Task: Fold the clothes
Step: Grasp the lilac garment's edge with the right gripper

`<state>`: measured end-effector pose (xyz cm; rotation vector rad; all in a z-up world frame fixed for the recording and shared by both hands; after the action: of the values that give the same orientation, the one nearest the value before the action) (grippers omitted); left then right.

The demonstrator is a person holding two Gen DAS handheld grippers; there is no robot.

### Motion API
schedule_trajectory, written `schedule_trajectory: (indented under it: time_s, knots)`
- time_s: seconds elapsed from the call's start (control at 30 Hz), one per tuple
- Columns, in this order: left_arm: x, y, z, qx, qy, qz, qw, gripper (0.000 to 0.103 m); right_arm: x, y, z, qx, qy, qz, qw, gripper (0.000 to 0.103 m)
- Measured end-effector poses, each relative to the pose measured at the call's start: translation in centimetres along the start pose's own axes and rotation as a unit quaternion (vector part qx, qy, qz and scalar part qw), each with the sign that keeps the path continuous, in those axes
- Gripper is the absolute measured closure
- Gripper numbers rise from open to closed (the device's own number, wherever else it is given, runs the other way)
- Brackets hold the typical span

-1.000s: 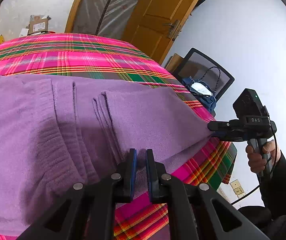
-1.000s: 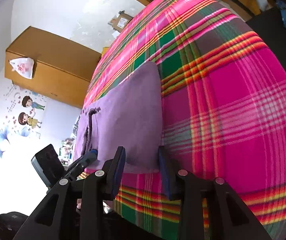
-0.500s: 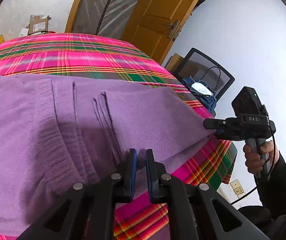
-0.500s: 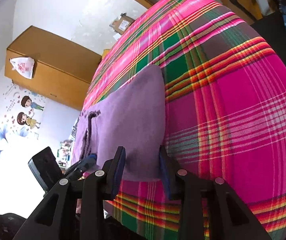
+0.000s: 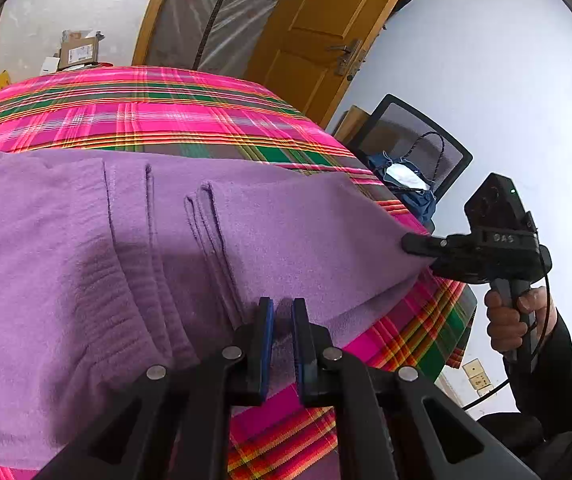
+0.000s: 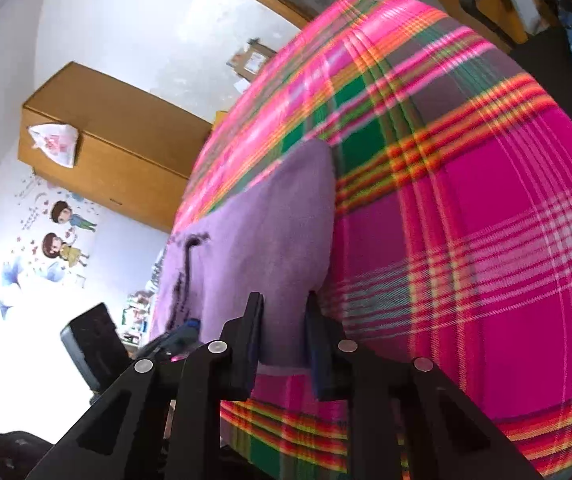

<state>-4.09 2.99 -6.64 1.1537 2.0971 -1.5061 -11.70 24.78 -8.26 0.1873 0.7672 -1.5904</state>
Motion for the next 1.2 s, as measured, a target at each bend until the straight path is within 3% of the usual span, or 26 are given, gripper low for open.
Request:
schedule_trajectory:
  time_s: [0.17, 0.33, 0.93, 1.2]
  knots:
    - [0.1, -0.1, -0.1, -0.001, -0.001, 0.0, 1.0, 0.094, 0.0, -0.1, 0.1, -0.004, 0.009, -0.007, 1.0, 0.083]
    - [-0.1, -0.2, -0.1, -0.005, -0.006, 0.001, 1.0, 0.094, -0.4, -0.1, 0.5, -0.011, 0.008, -0.022, 1.0, 0.09]
    - [-3.4, -2.2, 0.8, -0.013, -0.043, -0.043, 0.9981, 0.094, -1.8, -1.9, 7.6, -0.077, -0.051, -0.065, 0.994, 0.091]
    - [-1.3, -2.2, 1.7, -0.013, -0.06, -0.02, 0.9979, 0.094, -1.7, -2.4, 10.2, -0.106, -0.065, -0.065, 0.99, 0.091]
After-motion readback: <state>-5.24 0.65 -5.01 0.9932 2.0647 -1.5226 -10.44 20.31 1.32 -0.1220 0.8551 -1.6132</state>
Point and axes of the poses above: each gripper's, at about its wrist camera, not at the fingertips, and x roughly the way its jaws point, z to its left, y to its underside, the point moved 6 cm from there along x, roughly the way its jaws point, and after that the axes turned 1 degree about -x, right-handed, at the moved point
